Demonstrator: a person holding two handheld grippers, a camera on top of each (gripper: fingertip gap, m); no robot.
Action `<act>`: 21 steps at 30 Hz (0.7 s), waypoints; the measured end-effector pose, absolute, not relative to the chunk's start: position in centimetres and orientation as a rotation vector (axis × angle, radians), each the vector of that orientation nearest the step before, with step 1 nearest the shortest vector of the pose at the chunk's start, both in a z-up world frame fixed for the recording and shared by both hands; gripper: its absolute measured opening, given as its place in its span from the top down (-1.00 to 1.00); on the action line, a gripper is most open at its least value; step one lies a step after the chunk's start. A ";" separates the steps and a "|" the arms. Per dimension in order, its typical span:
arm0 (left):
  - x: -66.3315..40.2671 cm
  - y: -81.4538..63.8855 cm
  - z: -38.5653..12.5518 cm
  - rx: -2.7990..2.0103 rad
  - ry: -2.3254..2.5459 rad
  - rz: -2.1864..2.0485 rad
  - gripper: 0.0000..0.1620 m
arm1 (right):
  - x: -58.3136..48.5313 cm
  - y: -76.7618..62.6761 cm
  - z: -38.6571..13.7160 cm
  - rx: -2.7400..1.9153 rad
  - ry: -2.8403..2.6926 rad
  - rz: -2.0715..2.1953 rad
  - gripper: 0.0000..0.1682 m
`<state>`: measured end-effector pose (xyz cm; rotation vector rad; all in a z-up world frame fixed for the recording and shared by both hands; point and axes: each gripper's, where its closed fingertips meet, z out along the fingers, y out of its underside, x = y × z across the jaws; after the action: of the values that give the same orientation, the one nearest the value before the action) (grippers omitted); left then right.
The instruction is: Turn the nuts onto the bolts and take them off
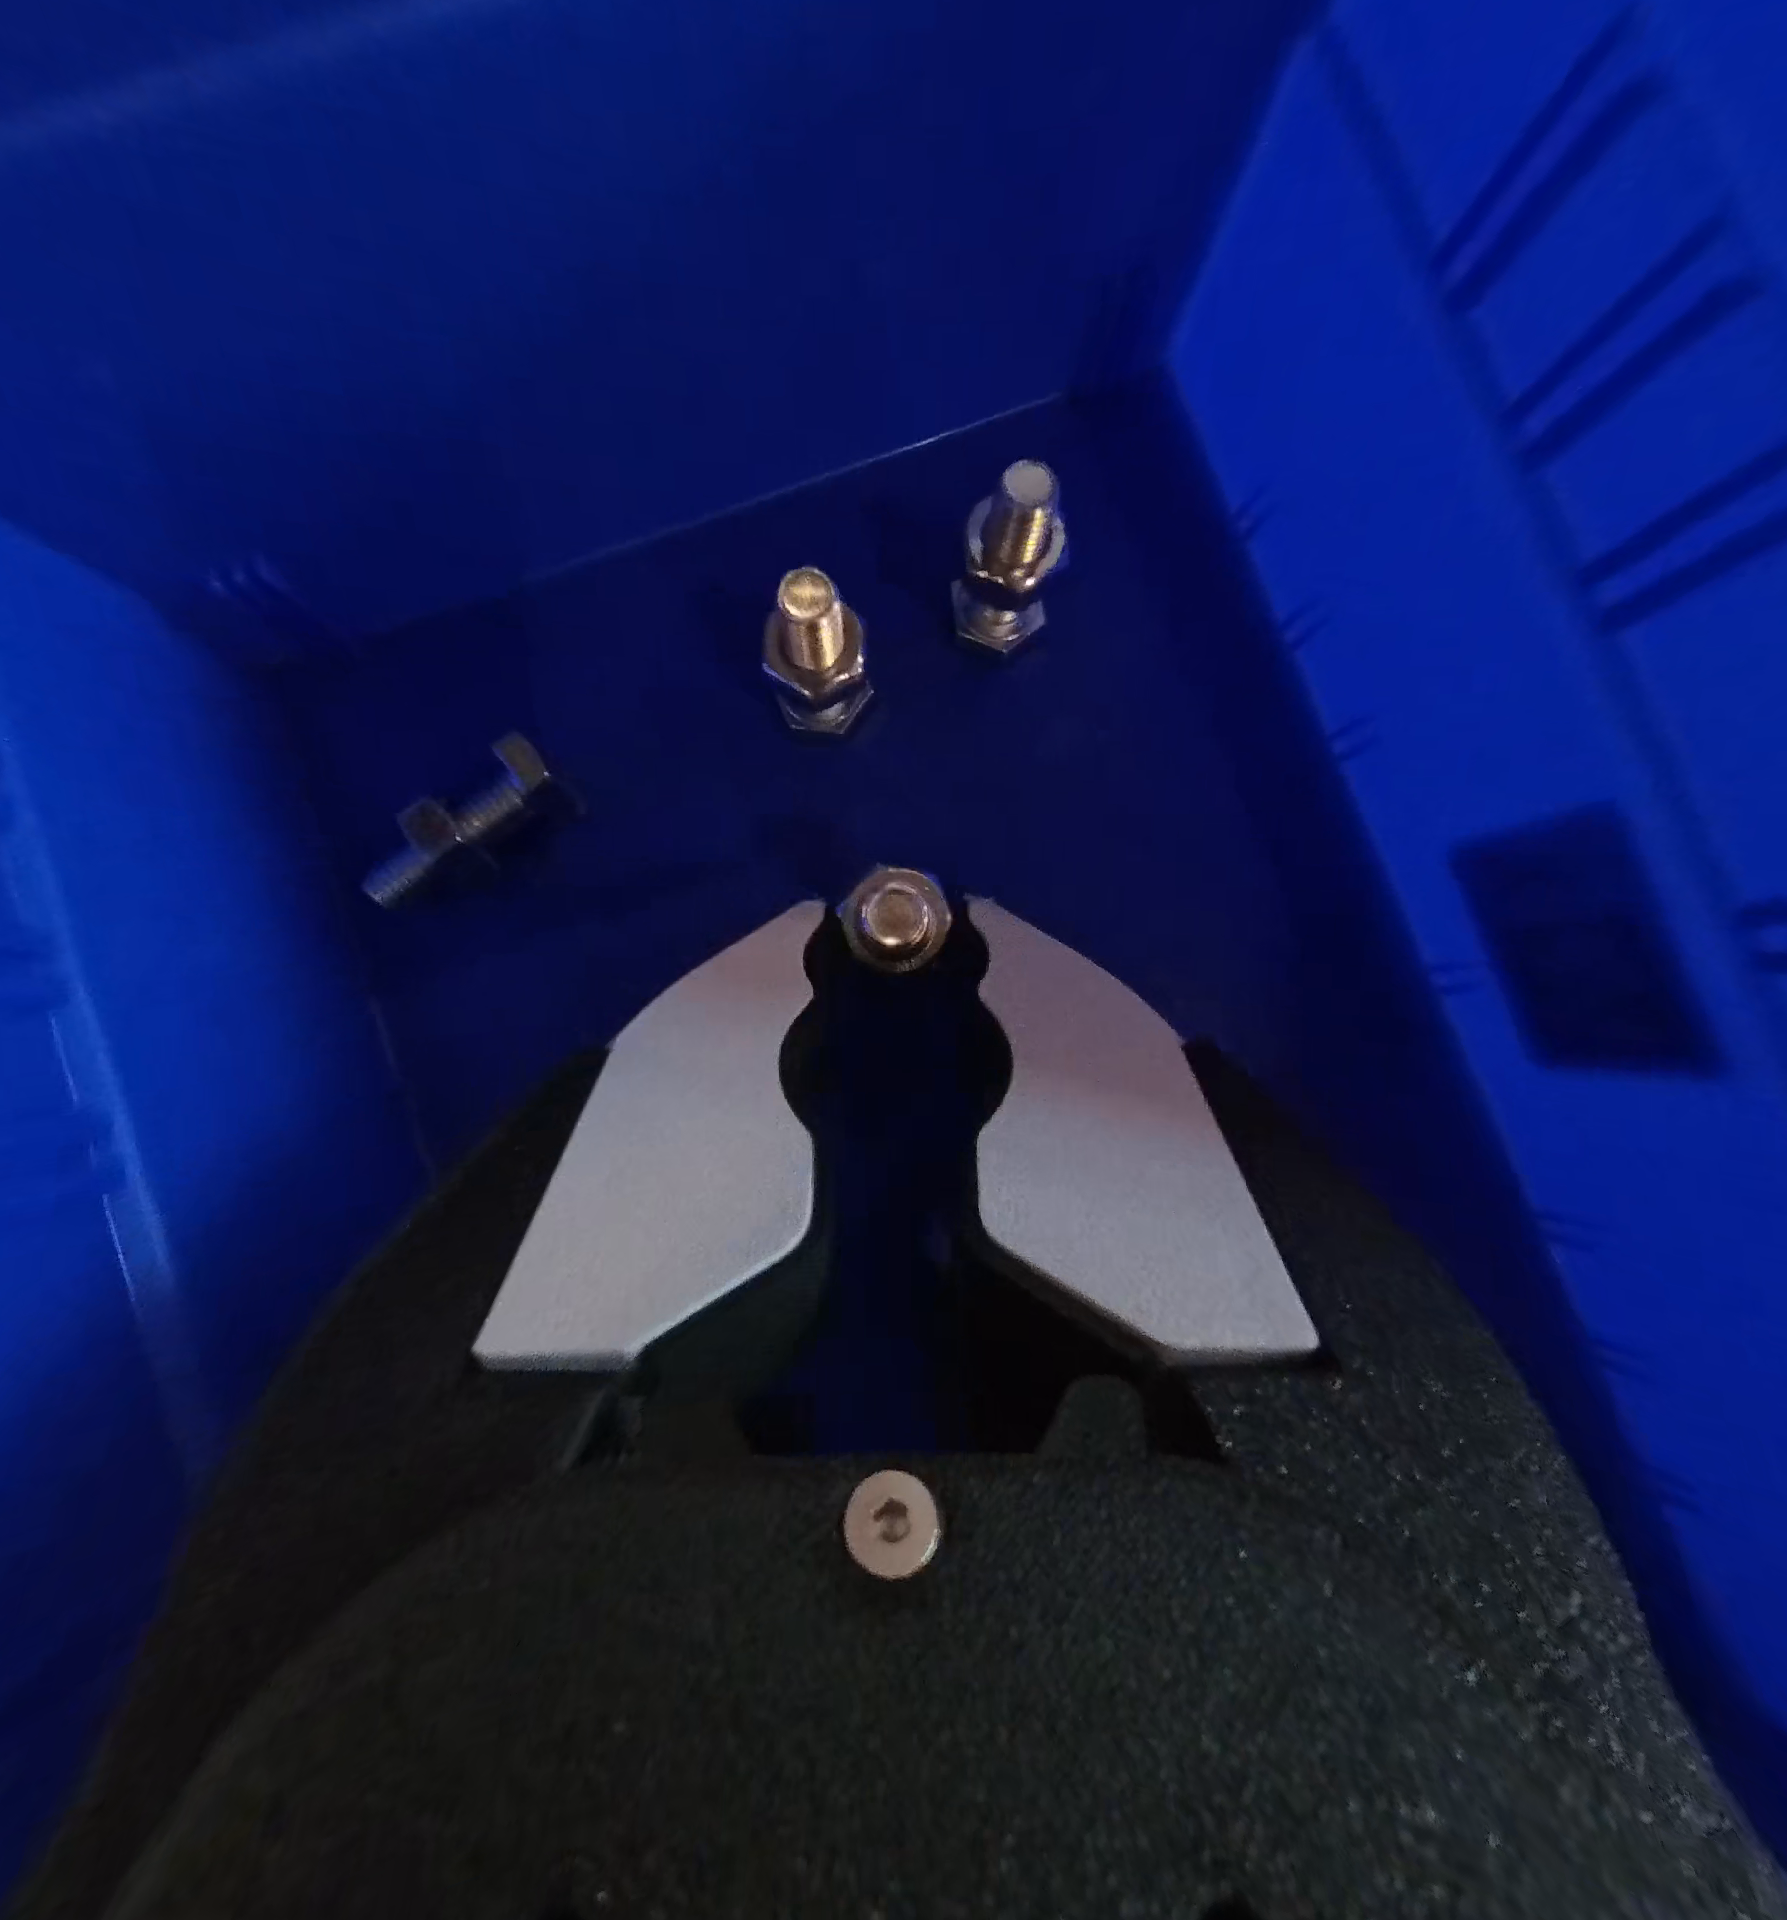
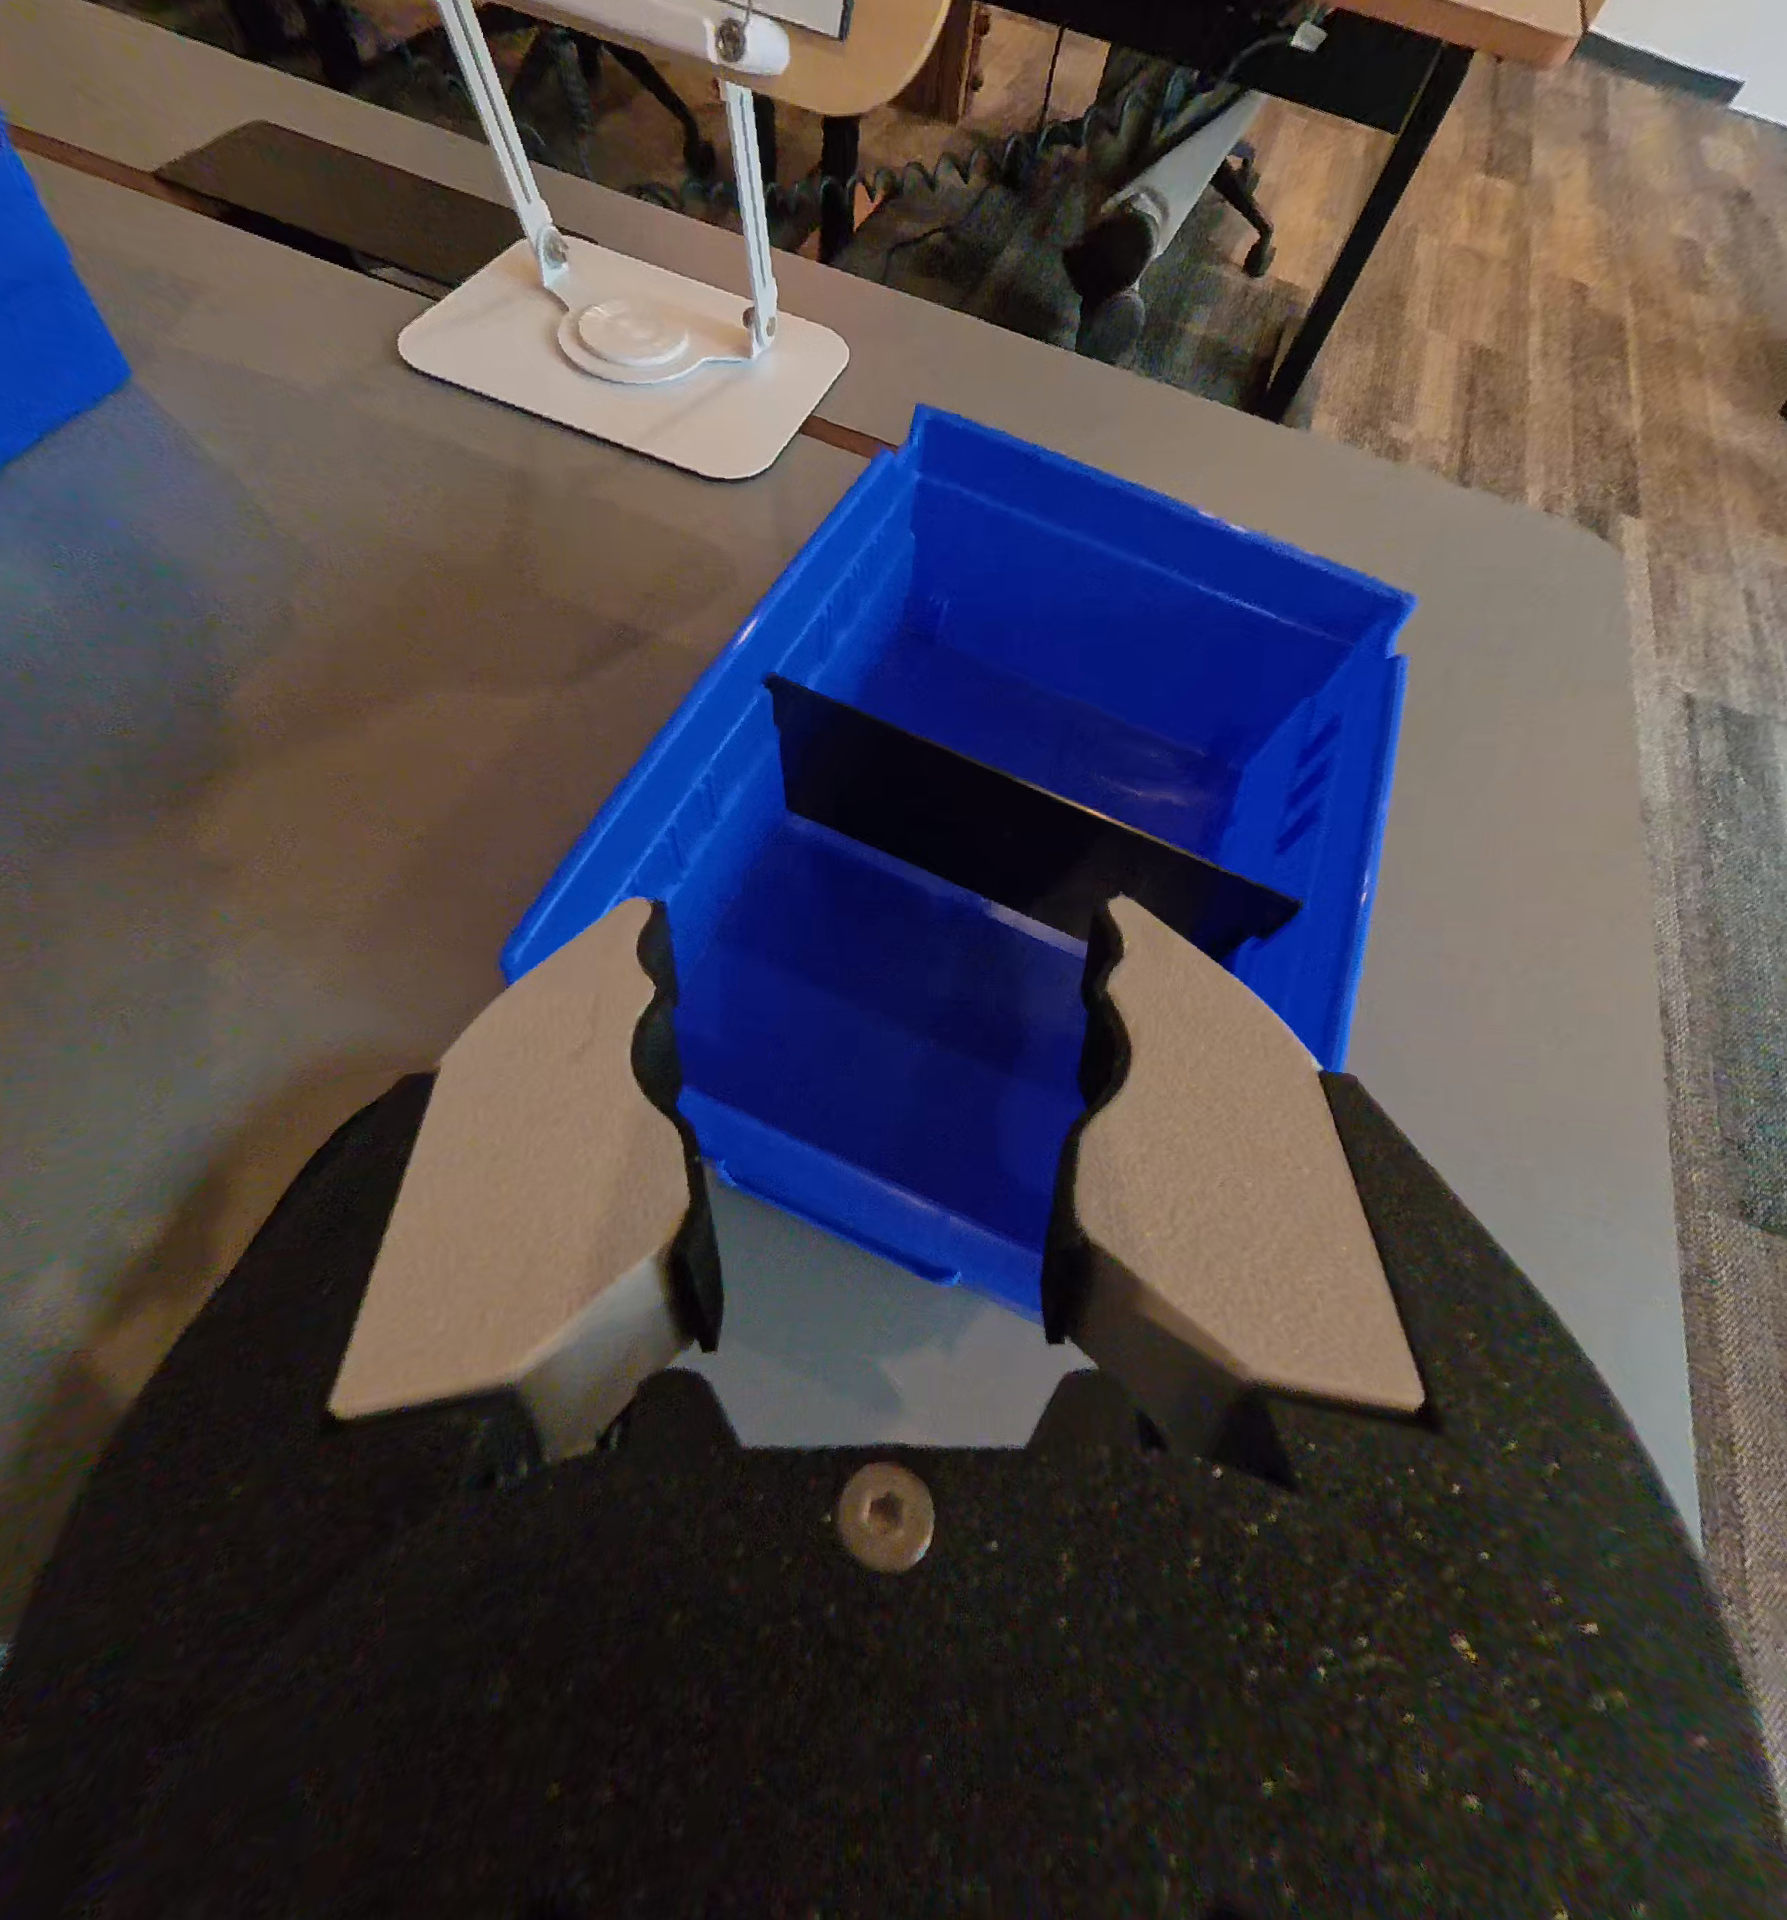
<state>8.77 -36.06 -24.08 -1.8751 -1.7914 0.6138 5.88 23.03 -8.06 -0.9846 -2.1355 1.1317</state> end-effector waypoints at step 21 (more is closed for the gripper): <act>17.7 -4.9 -8.9 -2.181 -0.548 0.285 0.75 | 18.7 1.2 -4.6 0.665 -2.570 1.576 0.61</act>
<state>17.67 -4.88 -8.92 -2.1810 -0.5479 0.2852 18.75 1.23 -4.57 0.6653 -2.5701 1.5759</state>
